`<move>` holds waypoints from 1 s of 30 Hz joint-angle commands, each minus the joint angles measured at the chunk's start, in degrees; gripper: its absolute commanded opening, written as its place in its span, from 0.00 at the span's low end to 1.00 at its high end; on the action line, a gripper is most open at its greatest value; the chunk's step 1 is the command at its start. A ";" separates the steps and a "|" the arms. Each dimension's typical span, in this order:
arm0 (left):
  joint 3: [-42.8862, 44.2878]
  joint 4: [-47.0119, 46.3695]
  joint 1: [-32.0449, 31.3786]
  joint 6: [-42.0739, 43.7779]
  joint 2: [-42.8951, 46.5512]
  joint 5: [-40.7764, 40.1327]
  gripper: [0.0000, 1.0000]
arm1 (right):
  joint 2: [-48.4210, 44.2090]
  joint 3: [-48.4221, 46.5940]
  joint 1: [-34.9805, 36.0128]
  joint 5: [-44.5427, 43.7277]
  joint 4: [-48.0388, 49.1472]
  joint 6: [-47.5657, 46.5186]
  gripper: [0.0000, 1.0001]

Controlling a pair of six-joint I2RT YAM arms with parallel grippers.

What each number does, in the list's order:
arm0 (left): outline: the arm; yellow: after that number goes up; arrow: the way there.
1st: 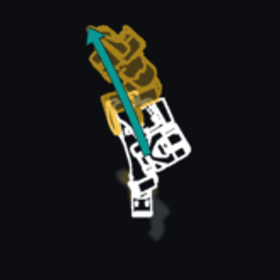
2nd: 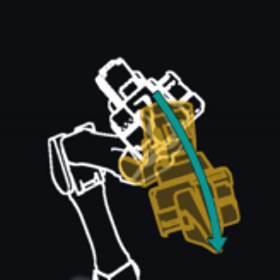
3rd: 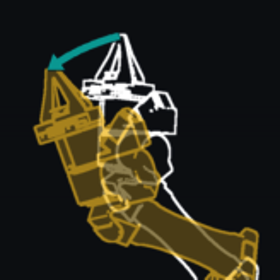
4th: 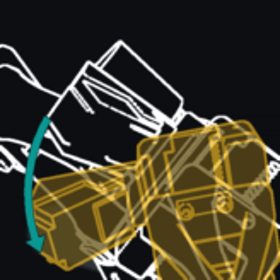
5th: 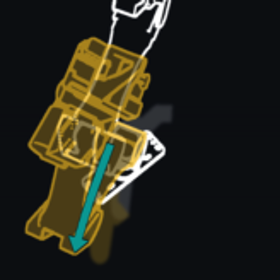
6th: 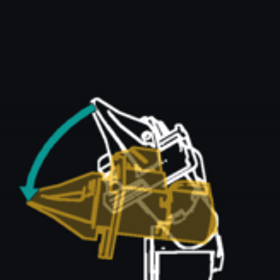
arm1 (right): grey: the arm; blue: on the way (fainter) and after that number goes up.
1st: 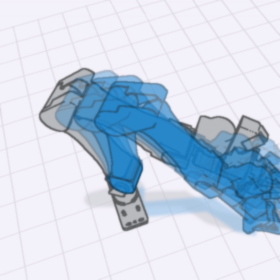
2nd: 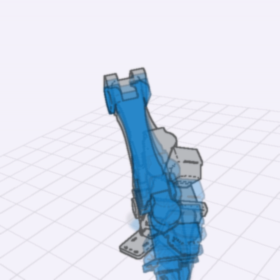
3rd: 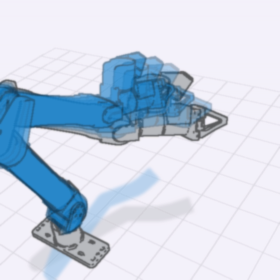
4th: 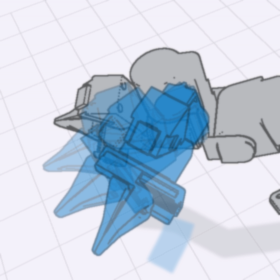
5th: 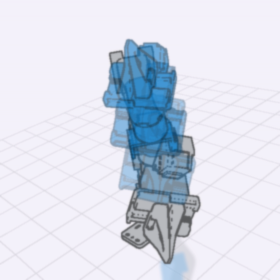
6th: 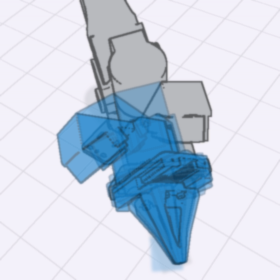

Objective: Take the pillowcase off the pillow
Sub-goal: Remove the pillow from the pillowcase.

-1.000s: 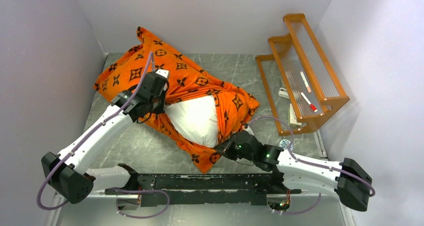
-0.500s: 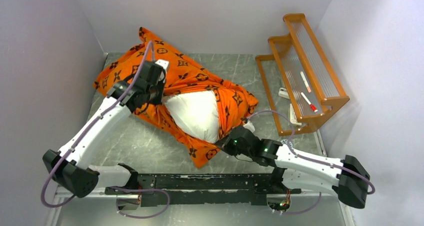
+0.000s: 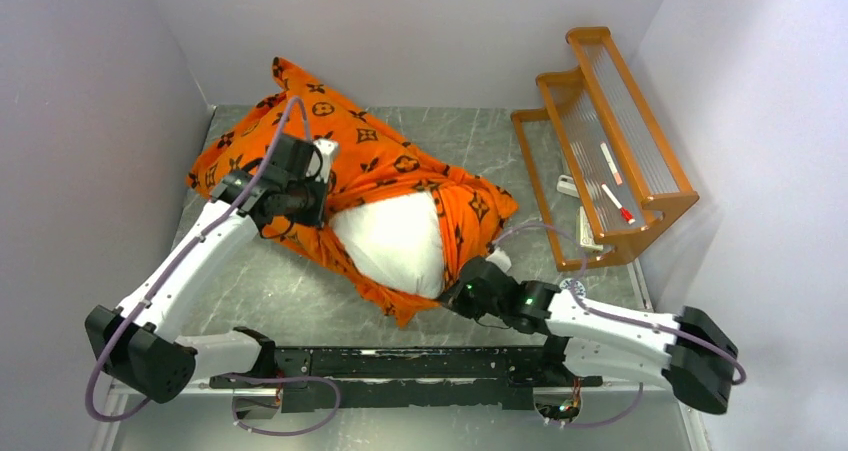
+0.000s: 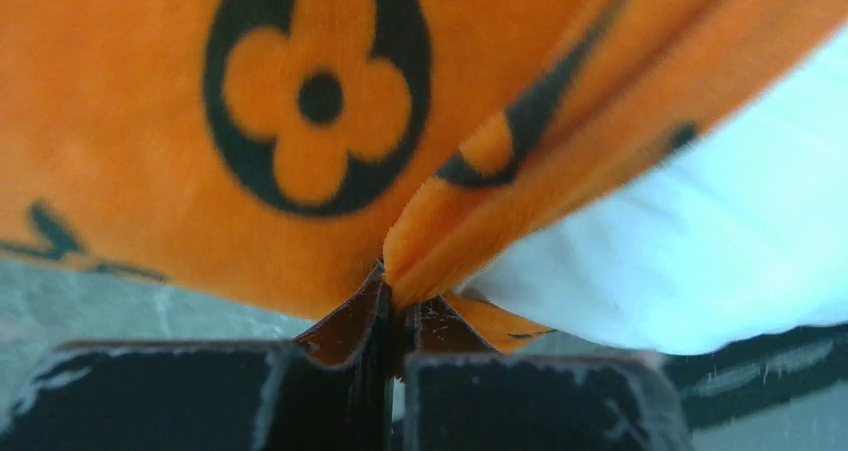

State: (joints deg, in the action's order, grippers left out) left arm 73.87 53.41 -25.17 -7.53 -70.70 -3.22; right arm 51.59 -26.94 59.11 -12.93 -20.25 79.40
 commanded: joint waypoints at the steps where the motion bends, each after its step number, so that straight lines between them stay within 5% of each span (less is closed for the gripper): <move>1: -7.32 -2.68 2.93 -1.08 4.53 3.07 0.16 | 7.48 11.39 -0.22 5.94 0.21 0.59 0.00; 3: -9.18 -4.18 2.85 -3.29 6.32 7.52 0.47 | 7.39 12.35 -0.17 5.85 2.98 1.51 0.00; 7: -10.01 -6.51 1.44 -7.47 10.59 9.92 0.71 | 3.87 12.86 -0.26 5.14 6.85 1.26 0.00; 10: -9.36 -8.67 -5.03 -11.88 13.62 5.07 0.74 | 1.99 13.49 -0.23 5.23 8.05 2.49 0.00; 21: -8.84 -9.92 -51.24 -22.76 7.78 -27.52 0.76 | -2.02 15.79 -0.41 5.86 9.86 6.19 0.00; 25: -6.23 -10.02 -58.16 -20.59 -0.09 -33.47 0.80 | -2.66 15.26 -0.50 5.30 8.23 6.17 0.00; 30: -8.37 -12.53 -58.59 -19.86 -5.01 -41.36 0.86 | -3.02 15.66 -0.62 5.63 8.67 6.54 0.00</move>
State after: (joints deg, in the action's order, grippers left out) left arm 65.95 44.45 -83.53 -27.86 -73.97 -33.61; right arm 48.36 -12.97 58.81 -7.05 -2.90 86.28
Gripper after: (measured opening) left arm 0.829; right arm 0.053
